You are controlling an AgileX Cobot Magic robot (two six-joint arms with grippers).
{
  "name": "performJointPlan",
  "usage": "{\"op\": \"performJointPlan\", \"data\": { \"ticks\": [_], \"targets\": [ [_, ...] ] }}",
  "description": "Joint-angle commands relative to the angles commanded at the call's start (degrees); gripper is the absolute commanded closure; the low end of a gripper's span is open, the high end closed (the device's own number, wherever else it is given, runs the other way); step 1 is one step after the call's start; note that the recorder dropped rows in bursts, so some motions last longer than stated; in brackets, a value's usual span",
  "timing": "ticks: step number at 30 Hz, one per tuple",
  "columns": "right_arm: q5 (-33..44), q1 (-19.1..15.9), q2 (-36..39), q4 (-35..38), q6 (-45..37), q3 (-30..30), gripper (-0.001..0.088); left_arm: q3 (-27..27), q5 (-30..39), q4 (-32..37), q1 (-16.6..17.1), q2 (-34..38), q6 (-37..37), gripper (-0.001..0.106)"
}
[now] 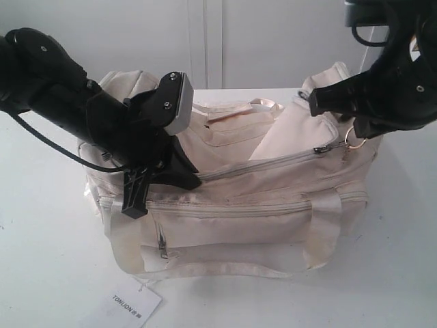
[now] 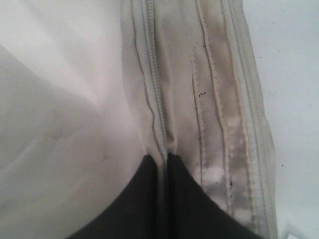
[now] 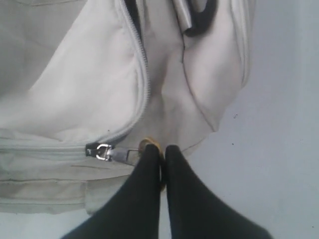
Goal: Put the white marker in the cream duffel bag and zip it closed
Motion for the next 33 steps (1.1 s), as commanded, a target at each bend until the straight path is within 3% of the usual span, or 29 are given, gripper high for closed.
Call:
{"op": "performJointPlan", "data": {
  "ticks": [8, 22, 27, 33],
  "targets": [
    [-5.60, -2.99, 0.00, -0.99, 1.31, 0.22, 0.0868, 0.00, 0.00, 0.80, 0.00, 0.00, 0.00, 0.105],
    [-13.96, -2.99, 3.40, -1.53, 6.47, 0.22, 0.0868, 0.00, 0.00, 0.80, 0.00, 0.00, 0.00, 0.105],
    [-16.69, -2.99, 3.77, 2.18, 6.36, 0.22, 0.0868, 0.00, 0.00, 0.80, 0.00, 0.00, 0.00, 0.105],
    [-19.29, -2.89, 5.47, 11.65, 2.74, 0.22, 0.0868, 0.00, 0.00, 0.80, 0.00, 0.00, 0.00, 0.105]
  ]
}}
